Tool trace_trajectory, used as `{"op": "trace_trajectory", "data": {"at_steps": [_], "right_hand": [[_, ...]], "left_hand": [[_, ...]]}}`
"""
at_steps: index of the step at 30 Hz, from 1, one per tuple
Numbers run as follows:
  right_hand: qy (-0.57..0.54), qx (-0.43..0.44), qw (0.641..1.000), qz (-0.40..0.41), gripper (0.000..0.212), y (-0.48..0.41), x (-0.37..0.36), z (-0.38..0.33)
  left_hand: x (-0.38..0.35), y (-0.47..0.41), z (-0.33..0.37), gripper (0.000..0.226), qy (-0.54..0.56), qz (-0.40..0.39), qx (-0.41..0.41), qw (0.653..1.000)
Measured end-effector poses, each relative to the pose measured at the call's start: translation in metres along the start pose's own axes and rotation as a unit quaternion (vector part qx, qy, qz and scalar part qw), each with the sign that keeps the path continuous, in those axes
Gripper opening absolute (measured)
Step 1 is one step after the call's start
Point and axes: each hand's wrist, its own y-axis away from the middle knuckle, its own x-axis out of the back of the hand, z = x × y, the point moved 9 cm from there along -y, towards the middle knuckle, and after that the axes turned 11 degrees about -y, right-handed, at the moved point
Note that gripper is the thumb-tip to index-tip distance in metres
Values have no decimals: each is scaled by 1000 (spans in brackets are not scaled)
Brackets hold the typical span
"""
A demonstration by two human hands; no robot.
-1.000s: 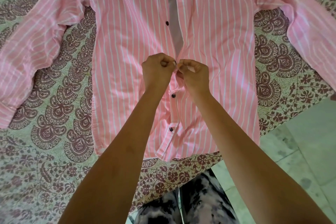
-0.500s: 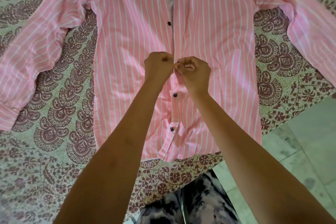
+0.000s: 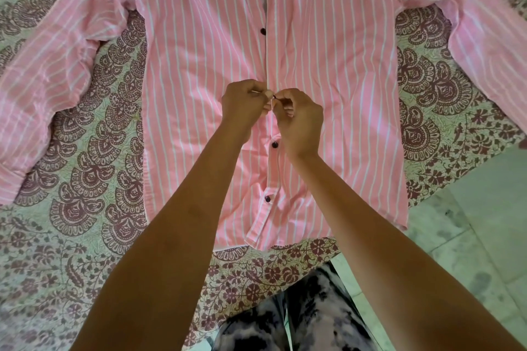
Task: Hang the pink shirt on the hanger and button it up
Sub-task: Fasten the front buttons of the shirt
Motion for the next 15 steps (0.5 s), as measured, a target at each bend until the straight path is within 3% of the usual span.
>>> {"op": "trace_trajectory", "data": {"at_steps": [4,6,10,13,15], "right_hand": [[-43,-23,999,10,7,-1,2,3],[-115,-94,989,17,5,-1,1,14],[-294,-283,913,20,15,-1,-10,45],[-303,-332,893,-9,14,-5,-14,43],[-331,-386,861,-28,14,-5,-18,41]], "left_hand": [[-2,-2,0,16,20,-17,-16,1000],[-2,-3,1,16,25,-22,-24,999],[-5,-5,5,21,21,-20,-44,999],[-4,-4,11,23,-51,-1,-96,994],[-2,0,21,20,-105,16,-155,982]]}}
